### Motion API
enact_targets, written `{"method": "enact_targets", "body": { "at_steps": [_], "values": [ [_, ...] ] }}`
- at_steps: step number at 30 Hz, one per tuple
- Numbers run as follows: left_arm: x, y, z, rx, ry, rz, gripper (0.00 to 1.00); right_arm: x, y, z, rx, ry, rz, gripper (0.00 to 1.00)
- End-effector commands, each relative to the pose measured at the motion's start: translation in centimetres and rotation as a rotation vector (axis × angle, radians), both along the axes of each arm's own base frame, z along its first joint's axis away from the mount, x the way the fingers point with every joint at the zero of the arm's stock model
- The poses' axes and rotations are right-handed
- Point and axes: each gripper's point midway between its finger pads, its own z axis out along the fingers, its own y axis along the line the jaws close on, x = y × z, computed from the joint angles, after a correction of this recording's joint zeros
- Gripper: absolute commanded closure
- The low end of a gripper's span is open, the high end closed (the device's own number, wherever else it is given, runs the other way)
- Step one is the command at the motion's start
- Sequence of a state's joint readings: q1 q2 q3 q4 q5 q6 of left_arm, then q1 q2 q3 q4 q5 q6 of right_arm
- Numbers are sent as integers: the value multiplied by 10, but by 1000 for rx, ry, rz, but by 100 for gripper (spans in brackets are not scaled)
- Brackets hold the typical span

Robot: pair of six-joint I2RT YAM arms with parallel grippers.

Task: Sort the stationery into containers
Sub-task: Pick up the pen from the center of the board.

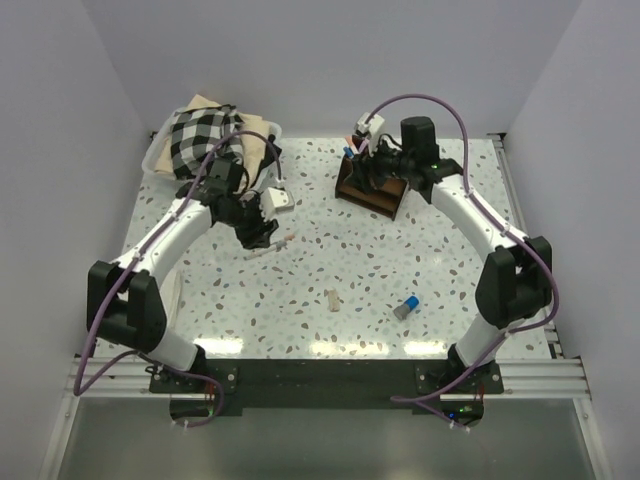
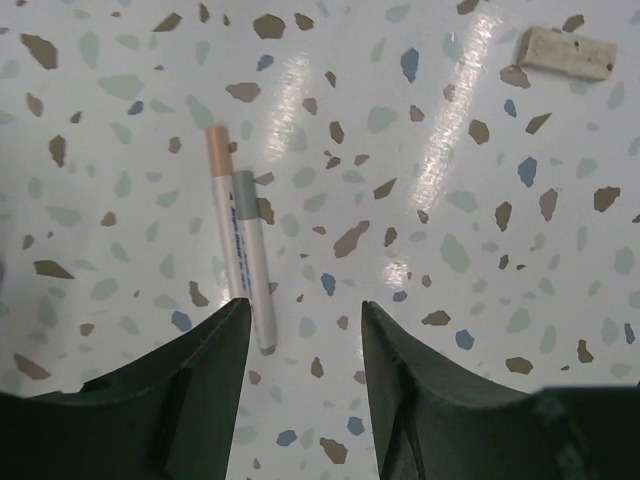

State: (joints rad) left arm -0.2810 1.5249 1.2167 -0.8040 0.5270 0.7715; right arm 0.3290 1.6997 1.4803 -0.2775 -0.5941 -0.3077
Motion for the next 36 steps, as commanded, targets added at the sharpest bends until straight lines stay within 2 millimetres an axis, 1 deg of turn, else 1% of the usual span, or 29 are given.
{"method": "enact_targets", "body": {
  "at_steps": [1,3,5,8,10,11,13,15,16,17,19,20,21,22,24,25,27,30,36],
  "values": [
    [-18,3,-30,59,64,-54,47,-11,-2,0,-8,43,20,38],
    [-18,5,-44,80,88,-51,48,-10,-2,2,-2,45,15,38],
    [-14,5,-56,92,99,-50,49,-12,-3,2,0,46,7,37],
    [-5,4,-66,100,100,-41,50,-17,-6,2,-2,33,6,37],
    [2,2,-67,100,86,-42,50,-25,-7,-1,-16,43,25,37],
    [4,1,-72,102,94,-42,50,-29,-8,1,-16,44,32,37],
    [13,2,-74,112,73,-34,48,-34,-10,-4,-28,54,38,37],
    [17,3,-80,126,74,-33,43,-37,-10,-3,-26,49,43,36],
    [23,4,-80,136,59,-30,43,-39,-10,-3,-26,47,46,35],
    [24,4,-85,143,73,-28,43,-40,-11,-5,-27,51,47,35],
    [31,2,-85,145,73,-25,42,-42,-11,-7,-26,51,51,33],
    [33,2,-89,148,84,-22,42,-42,-10,-8,-25,49,55,32],
    [38,0,-87,145,78,-21,42,-41,-10,-9,-24,46,56,32],
    [40,0,-92,148,93,-12,42,-41,-11,-11,-27,49,58,32],
    [47,-2,-92,147,89,-8,42,-41,-10,-13,-30,52,61,32],
    [46,-2,-97,152,108,-10,43,-40,-11,-16,-33,56,61,32],
    [49,-4,-98,152,116,-13,46,-39,-10,-18,-34,58,63,32],
    [43,-4,-103,154,142,-28,50,-37,-10,-24,-35,61,63,32],
    [37,-5,-103,162,149,-51,61,-35,-9,-29,-27,72,47,32]
  ]
}}
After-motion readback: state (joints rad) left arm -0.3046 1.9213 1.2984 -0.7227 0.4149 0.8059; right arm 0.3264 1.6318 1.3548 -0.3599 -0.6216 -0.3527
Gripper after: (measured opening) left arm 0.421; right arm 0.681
